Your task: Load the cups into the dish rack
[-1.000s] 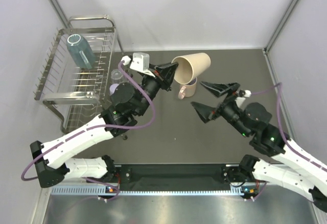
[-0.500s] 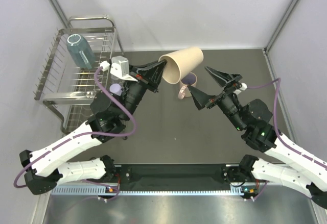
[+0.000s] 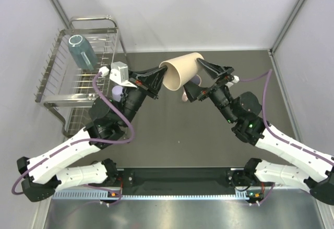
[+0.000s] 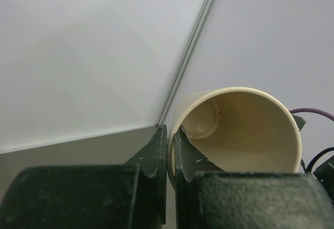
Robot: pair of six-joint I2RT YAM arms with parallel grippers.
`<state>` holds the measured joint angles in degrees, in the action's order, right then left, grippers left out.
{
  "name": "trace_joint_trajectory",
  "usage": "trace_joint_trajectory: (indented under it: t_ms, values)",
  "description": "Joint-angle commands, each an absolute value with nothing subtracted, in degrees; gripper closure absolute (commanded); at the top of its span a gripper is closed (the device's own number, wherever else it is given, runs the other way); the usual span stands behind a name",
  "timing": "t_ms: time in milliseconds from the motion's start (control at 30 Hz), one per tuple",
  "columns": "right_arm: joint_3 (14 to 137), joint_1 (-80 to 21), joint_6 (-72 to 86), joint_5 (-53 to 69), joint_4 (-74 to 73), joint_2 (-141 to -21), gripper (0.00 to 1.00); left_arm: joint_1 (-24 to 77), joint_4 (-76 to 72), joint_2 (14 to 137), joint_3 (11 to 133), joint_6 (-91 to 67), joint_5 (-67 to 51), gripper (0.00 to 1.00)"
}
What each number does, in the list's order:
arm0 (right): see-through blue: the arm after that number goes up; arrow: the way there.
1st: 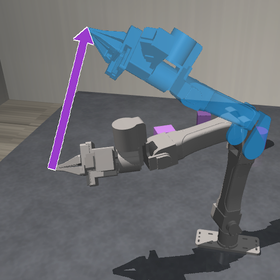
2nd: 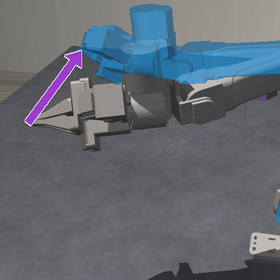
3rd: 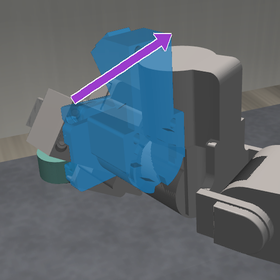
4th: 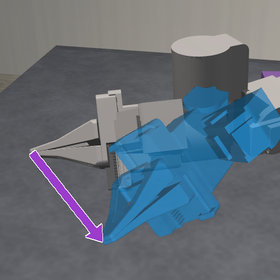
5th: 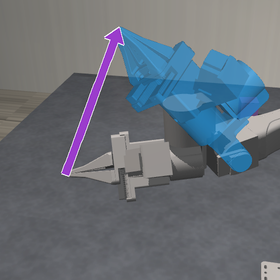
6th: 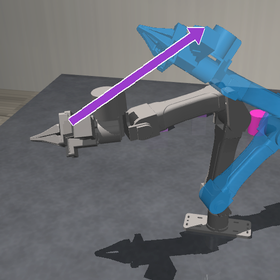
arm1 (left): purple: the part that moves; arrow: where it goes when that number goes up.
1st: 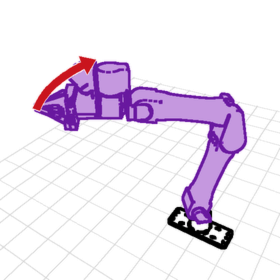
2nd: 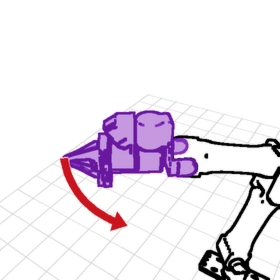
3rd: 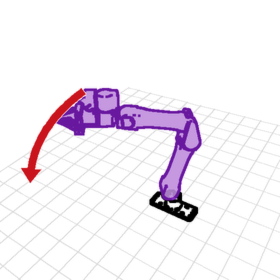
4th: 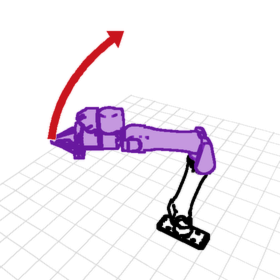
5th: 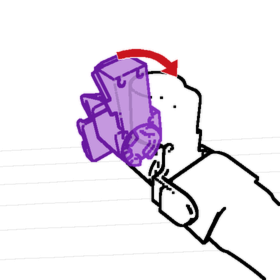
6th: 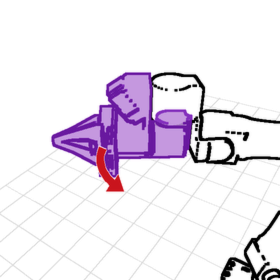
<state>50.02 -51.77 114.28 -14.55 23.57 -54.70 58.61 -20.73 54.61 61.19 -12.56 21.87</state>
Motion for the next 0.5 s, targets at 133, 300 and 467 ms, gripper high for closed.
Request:
trace_joint_trajectory:
  t_ms: [133, 300, 467]
  values:
    - [55.28, -50.98, 114.70, -9.94, 28.04, -56.77, 0.16, 58.80, -20.83, 51.85, 60.38, -14.15, 20.65, 1.00]
    - [55.90, -50.71, 112.77, -8.09, 28.92, -59.06, 0.25, 58.80, -19.87, 51.59, 60.38, -13.89, 20.13, 1.00]
    - [57.65, -50.01, 111.54, -6.24, 29.00, -61.17, 0.28, 58.80, -18.37, 50.54, 60.03, -13.80, 20.56, 1.00]
